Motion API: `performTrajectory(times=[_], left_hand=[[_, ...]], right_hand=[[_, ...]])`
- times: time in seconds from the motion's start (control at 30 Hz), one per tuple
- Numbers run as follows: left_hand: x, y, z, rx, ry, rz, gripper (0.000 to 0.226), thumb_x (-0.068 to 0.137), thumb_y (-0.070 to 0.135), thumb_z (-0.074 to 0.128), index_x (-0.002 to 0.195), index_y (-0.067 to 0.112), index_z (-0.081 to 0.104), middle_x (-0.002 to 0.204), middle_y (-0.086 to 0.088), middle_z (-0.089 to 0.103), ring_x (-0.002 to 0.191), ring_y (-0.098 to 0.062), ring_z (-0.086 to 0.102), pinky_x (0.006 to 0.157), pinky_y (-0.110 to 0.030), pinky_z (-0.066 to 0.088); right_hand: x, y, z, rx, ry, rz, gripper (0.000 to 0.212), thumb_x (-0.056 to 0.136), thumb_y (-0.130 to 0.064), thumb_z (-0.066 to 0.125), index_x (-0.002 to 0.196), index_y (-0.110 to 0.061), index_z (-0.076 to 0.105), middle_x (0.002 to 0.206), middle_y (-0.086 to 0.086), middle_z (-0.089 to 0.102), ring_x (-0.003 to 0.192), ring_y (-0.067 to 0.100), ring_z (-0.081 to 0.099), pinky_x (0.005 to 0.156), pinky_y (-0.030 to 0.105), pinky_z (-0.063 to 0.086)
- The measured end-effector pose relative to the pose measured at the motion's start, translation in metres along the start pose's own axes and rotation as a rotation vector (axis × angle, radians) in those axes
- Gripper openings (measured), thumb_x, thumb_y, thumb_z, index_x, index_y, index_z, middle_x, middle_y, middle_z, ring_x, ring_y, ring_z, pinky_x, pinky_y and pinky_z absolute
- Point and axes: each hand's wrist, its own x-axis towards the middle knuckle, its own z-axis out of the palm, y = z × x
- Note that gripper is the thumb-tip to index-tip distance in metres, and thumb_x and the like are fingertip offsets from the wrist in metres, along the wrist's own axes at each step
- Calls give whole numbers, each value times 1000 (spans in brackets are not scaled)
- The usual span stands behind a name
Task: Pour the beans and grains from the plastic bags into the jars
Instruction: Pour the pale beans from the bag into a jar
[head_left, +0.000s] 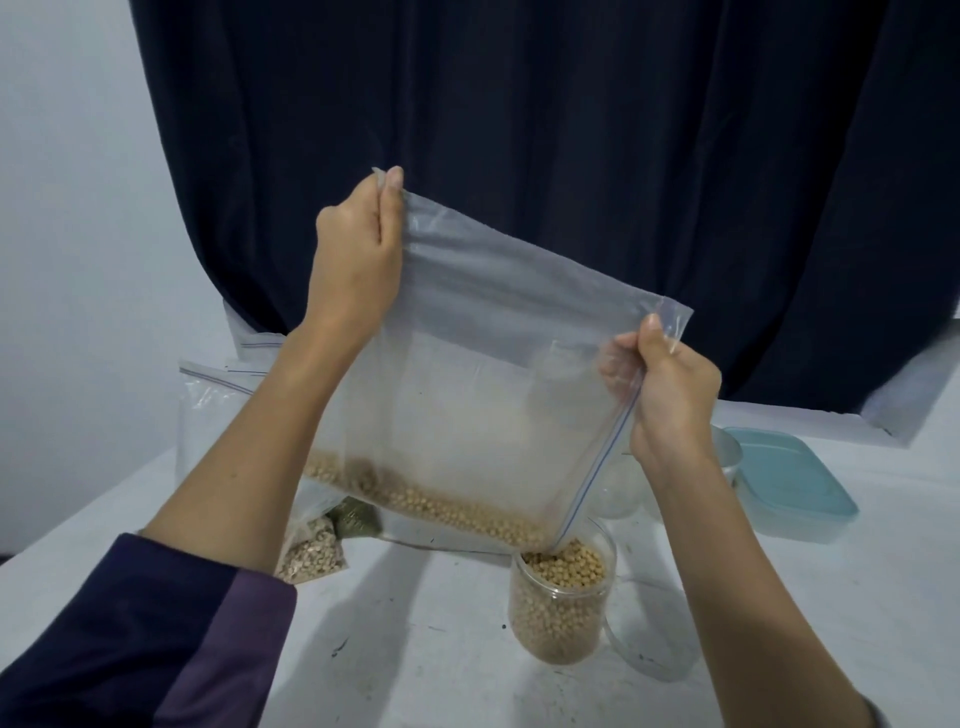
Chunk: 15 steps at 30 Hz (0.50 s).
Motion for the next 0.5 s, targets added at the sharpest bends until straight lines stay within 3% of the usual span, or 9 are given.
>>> performTrajectory(times=[0.5], left_hand=[[-3, 0, 2, 4, -4, 0, 45, 103, 22, 35, 60, 22, 24, 54, 7, 26, 43, -4, 28, 45, -16, 24]], right_hand=[[-1, -4, -2, -17, 18, 21, 34, 99, -23, 53, 69, -8, 61, 60, 1, 63, 43, 4, 58, 50, 15, 51]])
